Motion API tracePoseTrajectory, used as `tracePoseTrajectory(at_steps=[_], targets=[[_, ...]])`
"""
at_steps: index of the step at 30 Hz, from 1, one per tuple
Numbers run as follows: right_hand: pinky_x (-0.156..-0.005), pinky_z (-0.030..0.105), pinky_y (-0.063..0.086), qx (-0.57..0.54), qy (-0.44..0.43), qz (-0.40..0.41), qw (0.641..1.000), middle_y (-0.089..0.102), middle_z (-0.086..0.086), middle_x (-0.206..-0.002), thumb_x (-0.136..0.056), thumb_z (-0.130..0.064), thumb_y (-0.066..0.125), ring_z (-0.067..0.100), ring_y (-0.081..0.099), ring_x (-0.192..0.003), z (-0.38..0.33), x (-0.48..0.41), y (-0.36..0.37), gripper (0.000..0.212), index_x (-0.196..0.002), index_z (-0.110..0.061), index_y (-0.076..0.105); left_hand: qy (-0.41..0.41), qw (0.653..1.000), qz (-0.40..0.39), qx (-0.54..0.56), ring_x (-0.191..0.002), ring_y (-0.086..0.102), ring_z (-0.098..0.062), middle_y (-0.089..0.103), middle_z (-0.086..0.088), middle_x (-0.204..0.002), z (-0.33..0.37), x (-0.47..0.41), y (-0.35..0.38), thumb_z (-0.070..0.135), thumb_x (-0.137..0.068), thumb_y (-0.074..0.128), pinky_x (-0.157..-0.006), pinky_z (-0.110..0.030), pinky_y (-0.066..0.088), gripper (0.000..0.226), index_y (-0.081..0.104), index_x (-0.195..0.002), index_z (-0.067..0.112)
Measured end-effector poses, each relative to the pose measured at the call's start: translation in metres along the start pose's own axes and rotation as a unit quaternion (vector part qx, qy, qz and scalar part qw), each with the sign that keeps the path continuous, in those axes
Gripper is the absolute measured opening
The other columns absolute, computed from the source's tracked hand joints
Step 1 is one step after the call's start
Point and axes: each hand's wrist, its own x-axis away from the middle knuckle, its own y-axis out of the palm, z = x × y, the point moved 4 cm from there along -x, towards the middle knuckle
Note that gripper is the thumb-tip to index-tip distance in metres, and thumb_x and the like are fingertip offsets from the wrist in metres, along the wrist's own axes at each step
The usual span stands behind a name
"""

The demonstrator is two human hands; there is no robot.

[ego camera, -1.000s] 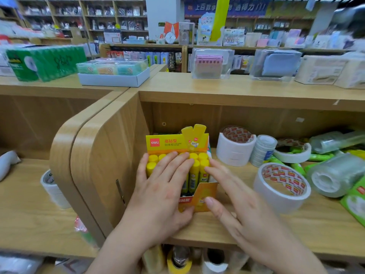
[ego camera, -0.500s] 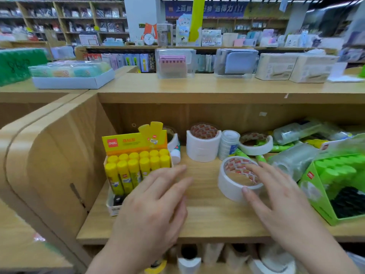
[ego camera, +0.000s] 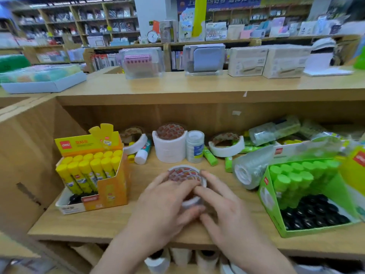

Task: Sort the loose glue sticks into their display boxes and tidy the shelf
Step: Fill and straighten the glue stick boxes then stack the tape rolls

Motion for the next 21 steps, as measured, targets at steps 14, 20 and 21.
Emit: tracePoseTrajectory(at_steps=[14,20,21], targets=[[-0.076,0.043,0.058,0.227,-0.084,0.059,0.968,0.064,0.018,-0.118,-0.070,-0.016,0.064,0.035,0.062,-0.105,-0.010,-0.005,-0.051,0.041,-0.111,-0.012,0.064,-0.136,0.961,0.181,-0.159,-0.102,0.056,-0.033,0.061,-0.014,-0.115,0.018,-0.016,-0.015,0.013,-0.073,0.056,-0.092,-0.041,0.041,0.051,0.059,-0.123,0.006],[-0.090,0.046,0.034,0.462,-0.047,-0.099,0.880,0.060,-0.005,-0.108,-0.093,-0.050,0.038,0.023,0.054,-0.111,-0.019,-0.054,-0.128,0.029,-0.109,-0.031,0.053,-0.060,0.994,-0.011,-0.092,-0.107,0.056,-0.028,0.050,0.003,-0.134,0.048,-0.090,0.011,0.038,-0.097,0.036,-0.075,-0.035,0.048,0.035,0.049,-0.127,0.025],[-0.095,0.047,0.030,0.476,-0.010,-0.157,0.866,0.059,-0.006,-0.113,-0.093,-0.057,0.035,0.022,0.052,-0.115,-0.011,-0.061,-0.131,0.035,-0.115,-0.032,0.047,-0.059,0.993,-0.047,-0.096,-0.114,0.054,-0.028,0.042,0.003,-0.143,0.047,-0.099,0.019,0.043,-0.098,0.032,-0.082,-0.038,0.049,0.039,0.042,-0.133,0.028]])
